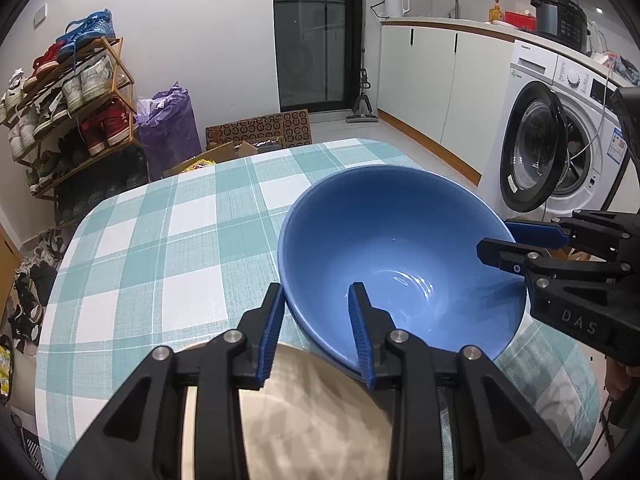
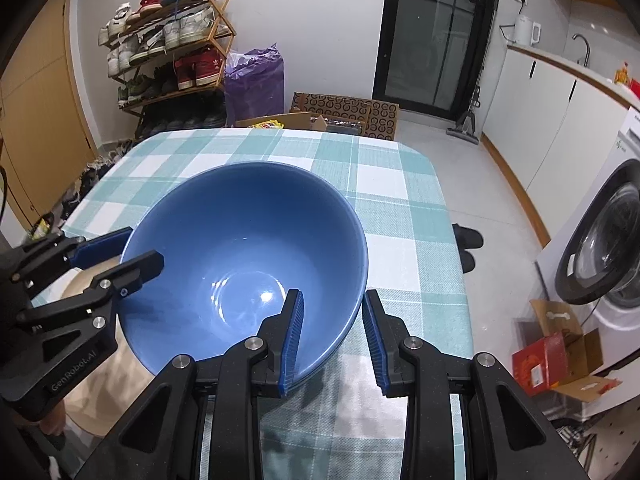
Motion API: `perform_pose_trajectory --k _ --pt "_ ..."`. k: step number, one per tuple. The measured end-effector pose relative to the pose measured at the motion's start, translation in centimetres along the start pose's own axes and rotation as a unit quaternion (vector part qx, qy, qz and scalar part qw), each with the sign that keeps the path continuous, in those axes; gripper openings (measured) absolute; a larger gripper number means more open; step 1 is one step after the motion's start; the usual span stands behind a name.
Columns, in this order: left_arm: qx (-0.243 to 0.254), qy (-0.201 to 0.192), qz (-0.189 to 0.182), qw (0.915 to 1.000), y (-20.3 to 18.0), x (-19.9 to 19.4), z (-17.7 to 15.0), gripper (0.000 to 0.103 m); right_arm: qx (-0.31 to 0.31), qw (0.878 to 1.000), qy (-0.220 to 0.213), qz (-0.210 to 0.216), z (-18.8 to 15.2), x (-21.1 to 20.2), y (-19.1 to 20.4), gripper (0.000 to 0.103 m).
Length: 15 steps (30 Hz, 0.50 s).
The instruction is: Organize plates and bowls
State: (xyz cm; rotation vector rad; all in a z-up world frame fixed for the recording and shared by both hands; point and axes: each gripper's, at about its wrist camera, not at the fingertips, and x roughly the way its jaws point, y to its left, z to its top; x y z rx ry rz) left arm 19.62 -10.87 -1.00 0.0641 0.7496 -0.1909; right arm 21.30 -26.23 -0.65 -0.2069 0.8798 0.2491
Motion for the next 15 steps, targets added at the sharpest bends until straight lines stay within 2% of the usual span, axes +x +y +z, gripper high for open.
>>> perform_pose_trajectory --k 15 --pt "-0.009 0.009 -0.015 0.9998 0.63 0.28 -0.12 0.031 0.011 1.0 0.007 0.01 -0.29 0.08 -0.31 0.031"
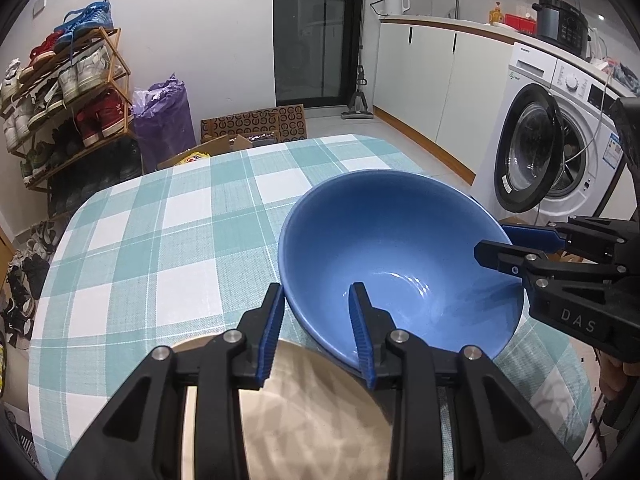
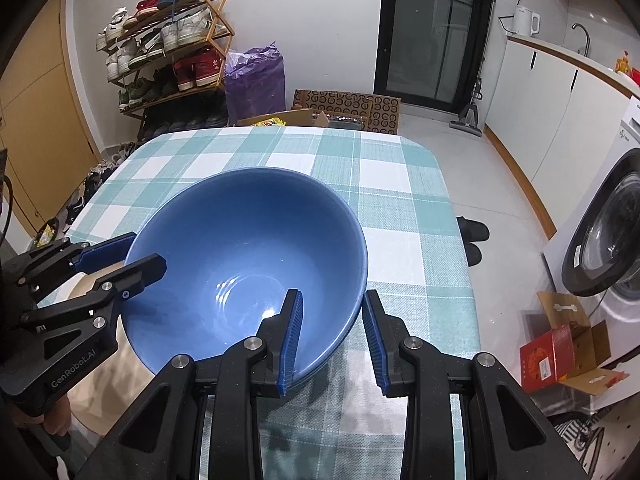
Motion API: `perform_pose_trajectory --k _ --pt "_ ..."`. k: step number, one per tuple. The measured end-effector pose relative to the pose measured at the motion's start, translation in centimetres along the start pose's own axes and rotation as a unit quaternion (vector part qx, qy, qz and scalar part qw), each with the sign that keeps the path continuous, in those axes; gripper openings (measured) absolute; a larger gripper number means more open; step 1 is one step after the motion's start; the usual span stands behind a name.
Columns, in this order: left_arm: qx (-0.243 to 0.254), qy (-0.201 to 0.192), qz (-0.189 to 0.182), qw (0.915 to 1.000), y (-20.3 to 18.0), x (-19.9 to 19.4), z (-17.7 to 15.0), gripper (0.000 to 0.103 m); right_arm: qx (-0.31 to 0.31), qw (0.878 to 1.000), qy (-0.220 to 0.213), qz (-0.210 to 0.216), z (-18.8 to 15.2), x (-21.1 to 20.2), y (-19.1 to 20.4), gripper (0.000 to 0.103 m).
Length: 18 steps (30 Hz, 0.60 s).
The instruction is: Organize plates and bowls
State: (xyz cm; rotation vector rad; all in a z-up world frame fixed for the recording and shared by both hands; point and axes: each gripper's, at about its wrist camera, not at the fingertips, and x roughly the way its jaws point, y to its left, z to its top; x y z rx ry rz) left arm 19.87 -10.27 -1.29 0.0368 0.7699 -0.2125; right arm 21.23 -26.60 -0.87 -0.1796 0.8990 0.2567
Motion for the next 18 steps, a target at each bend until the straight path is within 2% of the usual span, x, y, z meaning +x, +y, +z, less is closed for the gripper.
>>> perform_pose_trajectory --k 18 --pt "0.003 0.015 -0.015 0.9998 0.25 0.16 -0.15 0.038 -0.007 1.0 0.005 0.003 0.04 -0.66 0.56 0.041"
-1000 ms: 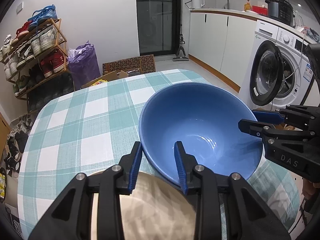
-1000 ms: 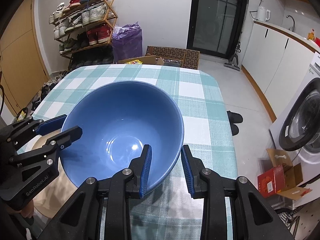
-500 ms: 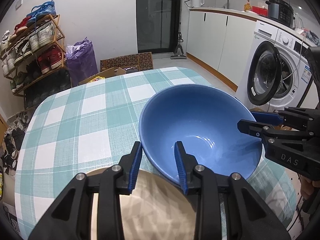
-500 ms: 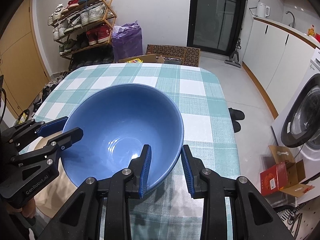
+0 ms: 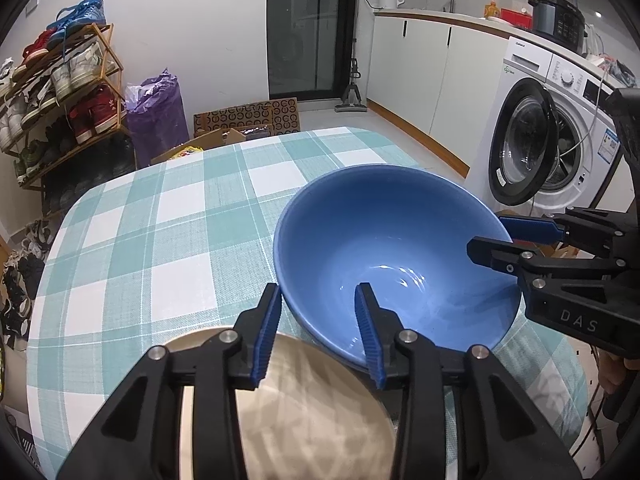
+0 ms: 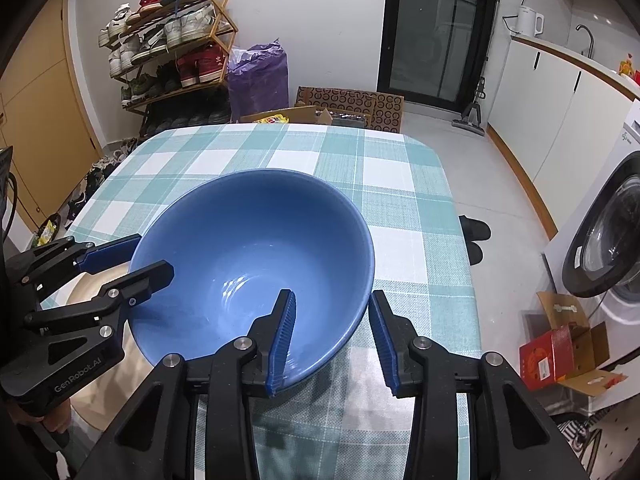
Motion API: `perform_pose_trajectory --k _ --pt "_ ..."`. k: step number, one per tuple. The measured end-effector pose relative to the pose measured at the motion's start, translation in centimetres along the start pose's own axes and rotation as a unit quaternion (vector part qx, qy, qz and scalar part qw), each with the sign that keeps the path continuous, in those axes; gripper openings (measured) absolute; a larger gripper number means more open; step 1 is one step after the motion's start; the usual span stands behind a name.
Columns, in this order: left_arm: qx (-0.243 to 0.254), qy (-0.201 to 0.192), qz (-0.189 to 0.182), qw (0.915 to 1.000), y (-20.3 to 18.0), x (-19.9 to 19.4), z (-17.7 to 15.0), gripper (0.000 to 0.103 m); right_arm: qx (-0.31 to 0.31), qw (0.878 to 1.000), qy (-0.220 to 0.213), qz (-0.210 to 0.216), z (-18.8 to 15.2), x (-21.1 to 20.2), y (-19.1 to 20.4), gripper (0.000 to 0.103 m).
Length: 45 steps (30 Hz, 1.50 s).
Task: Organize plates and bowls
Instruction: 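Open both tools and pull them back from the nested blue bowls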
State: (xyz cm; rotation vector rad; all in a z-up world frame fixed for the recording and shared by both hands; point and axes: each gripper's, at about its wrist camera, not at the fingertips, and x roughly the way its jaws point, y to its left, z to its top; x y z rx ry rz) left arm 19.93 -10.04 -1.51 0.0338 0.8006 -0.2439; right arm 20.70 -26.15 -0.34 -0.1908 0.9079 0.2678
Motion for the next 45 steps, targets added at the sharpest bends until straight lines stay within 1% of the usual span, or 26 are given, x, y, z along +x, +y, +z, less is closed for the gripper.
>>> perform_pose_trajectory --k 1,3,4,5,6,7,8,9,10,11,12,13,15,16,18,19,21,23,25,29,35,41,45 --pt "-0.001 0.001 -0.002 1.0 0.0 0.0 0.0 0.04 0.001 1.0 0.0 0.002 0.0 0.0 -0.1 0.042" --pt "-0.004 0.004 -0.006 1.0 0.1 0.0 0.0 0.047 0.001 1.0 -0.003 -0.001 0.1 -0.1 -0.3 0.051" --pt "-0.005 0.004 -0.009 0.9999 0.1 -0.1 0.0 0.053 0.004 1.0 -0.006 -0.005 0.1 -0.2 -0.4 0.051" --pt "-0.006 0.003 -0.009 0.9999 0.1 -0.2 0.0 0.055 0.008 1.0 -0.009 -0.004 0.1 -0.3 -0.7 0.053" --pt "-0.008 0.002 -0.009 0.9999 0.3 -0.3 0.0 0.056 0.014 1.0 -0.01 -0.003 0.2 -0.4 -0.9 0.061" --pt "-0.008 0.003 -0.008 0.9999 0.3 -0.3 0.0 0.058 0.019 1.0 -0.011 -0.002 0.2 -0.5 -1.2 0.067" --pt "-0.009 0.004 -0.007 0.9999 0.4 -0.4 0.0 0.059 0.027 1.0 -0.014 0.0 0.1 -0.7 -1.5 0.077" --pt "-0.01 0.005 -0.006 0.9999 0.6 -0.4 0.0 0.061 0.032 0.999 -0.015 0.0 0.1 -0.8 -1.7 0.081" --pt "-0.011 0.005 -0.005 0.9999 0.7 -0.5 0.0 0.066 0.036 0.999 -0.017 0.0 0.1 -0.9 -1.9 0.082" --pt "-0.015 0.003 -0.005 0.9999 1.0 -0.7 0.0 0.075 0.037 0.999 -0.018 0.0 0.1 -1.0 -2.0 0.083" --pt "-0.023 -0.002 -0.005 0.9997 1.3 -0.9 0.0 0.079 0.036 0.999 -0.019 0.001 0.1 -1.2 -2.1 0.084" --pt "-0.029 -0.004 -0.005 0.9996 1.6 -1.1 0.0 0.086 0.038 0.999 -0.022 0.001 0.0 -1.4 -2.2 0.085" --pt "-0.04 -0.006 -0.009 0.9991 2.2 -1.4 0.1 0.088 0.041 0.999 -0.029 0.003 -0.1 -1.8 -2.2 0.092" --pt "-0.043 -0.006 -0.011 0.999 2.3 -1.4 0.1 0.089 0.042 0.999 -0.031 0.007 -0.1 -2.0 -2.3 0.094" --pt "-0.046 -0.007 -0.006 0.9989 2.7 -1.6 0.1 0.097 0.047 0.998 -0.038 0.02 -0.2 -2.4 -2.4 0.1" --pt "-0.046 -0.009 -0.003 0.9989 2.8 -1.7 0.1 0.103 0.049 0.998 -0.04 0.022 -0.2 -2.6 -2.4 0.1" --pt "-0.047 -0.016 -0.001 0.9988 3.0 -1.9 0.1 0.103 0.056 0.997 -0.053 0.023 -0.3 -2.9 -2.5 0.101" --pt "-0.046 -0.014 0.001 0.9988 3.2 -2.0 0.1 0.103 0.063 0.996 -0.058 0.03 -0.3 -3.0 -2.7 0.101" --pt "-0.045 -0.013 0.001 0.9989 3.5 -2.0 0.0 0.103 0.068 0.995 -0.06 0.037 -0.4 -2.9 -2.9 0.102" --pt "-0.047 -0.007 -0.001 0.9989 3.9 -1.9 -0.2 0.103 0.074 0.995 -0.061 0.037 -0.6 -2.8 -3.1 0.102" --pt "-0.05 -0.007 0.003 0.9987 4.2 -1.7 -0.2 0.103 0.074 0.995 -0.053 0.041 -1.2 -2.0 -3.3 0.102" --pt "-0.053 0.001 0.001 0.9986 4.3 -1.1 -0.5 0.103 0.082 0.995 -0.041 0.045 -1.8 -1.0 -3.9 0.102" --pt "-0.056 0.004 -0.005 0.9984 4.4 -0.8 -0.5 0.103 0.088 0.994 -0.036 0.055 -2.0 -0.4 -4.1 0.102"
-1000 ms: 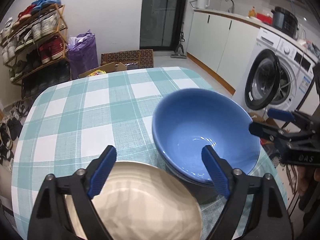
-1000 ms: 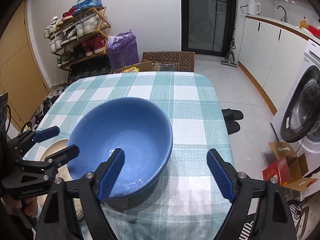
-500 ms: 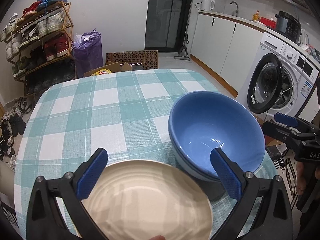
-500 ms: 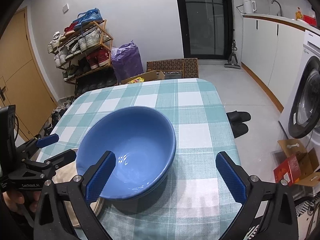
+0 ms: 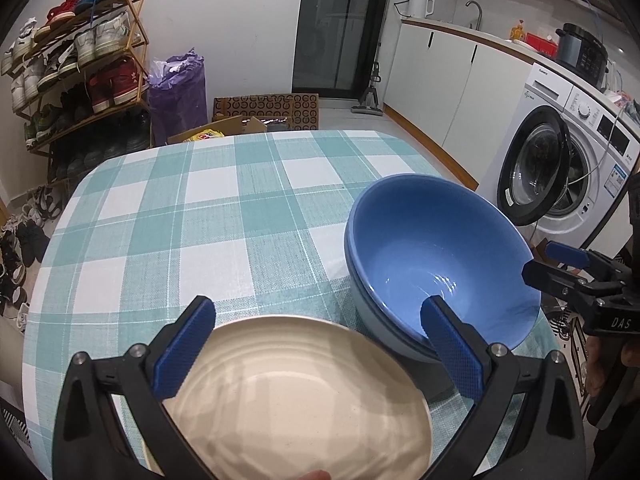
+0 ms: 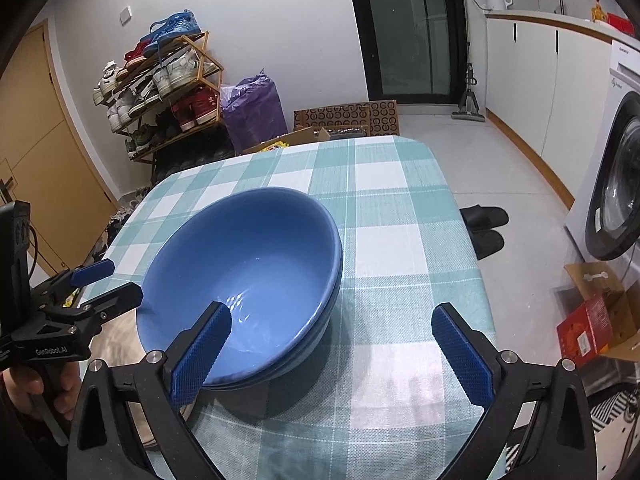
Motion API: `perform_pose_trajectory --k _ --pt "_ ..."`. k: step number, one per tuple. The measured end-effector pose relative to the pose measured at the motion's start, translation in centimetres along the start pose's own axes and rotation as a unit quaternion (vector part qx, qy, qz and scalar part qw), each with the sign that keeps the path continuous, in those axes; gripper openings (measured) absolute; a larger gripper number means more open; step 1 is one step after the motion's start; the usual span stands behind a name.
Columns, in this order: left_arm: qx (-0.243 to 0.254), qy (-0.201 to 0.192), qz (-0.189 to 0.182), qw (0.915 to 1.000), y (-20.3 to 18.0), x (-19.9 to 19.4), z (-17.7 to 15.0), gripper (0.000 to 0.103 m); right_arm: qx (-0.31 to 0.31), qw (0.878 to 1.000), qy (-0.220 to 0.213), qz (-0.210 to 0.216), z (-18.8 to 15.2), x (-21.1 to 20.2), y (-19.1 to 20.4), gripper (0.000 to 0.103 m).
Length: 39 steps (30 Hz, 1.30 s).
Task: Organize plates and bowls
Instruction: 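Open both tools and pull them back from the nested blue bowls, then close both tools on the rim of the nested blue bowls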
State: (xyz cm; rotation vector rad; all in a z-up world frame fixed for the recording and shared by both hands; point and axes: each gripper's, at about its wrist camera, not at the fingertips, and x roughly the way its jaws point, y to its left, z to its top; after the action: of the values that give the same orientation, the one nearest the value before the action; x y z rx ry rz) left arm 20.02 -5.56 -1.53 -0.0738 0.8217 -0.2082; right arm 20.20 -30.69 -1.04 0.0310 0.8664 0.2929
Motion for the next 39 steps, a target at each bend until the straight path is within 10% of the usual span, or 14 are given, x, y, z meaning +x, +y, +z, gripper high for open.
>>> perform_pose_trajectory --k 16,39 --pt "0.011 0.017 -0.037 0.9991 -0.9 1.3 0.2 0.088 0.009 0.999 0.013 0.04 -0.2 1.8 -0.3 0.1" --pt "0.002 0.034 -0.081 0.9961 -2.4 2.8 0.4 0.052 0.004 0.998 0.029 0.055 0.0 3.6 0.0 0.065"
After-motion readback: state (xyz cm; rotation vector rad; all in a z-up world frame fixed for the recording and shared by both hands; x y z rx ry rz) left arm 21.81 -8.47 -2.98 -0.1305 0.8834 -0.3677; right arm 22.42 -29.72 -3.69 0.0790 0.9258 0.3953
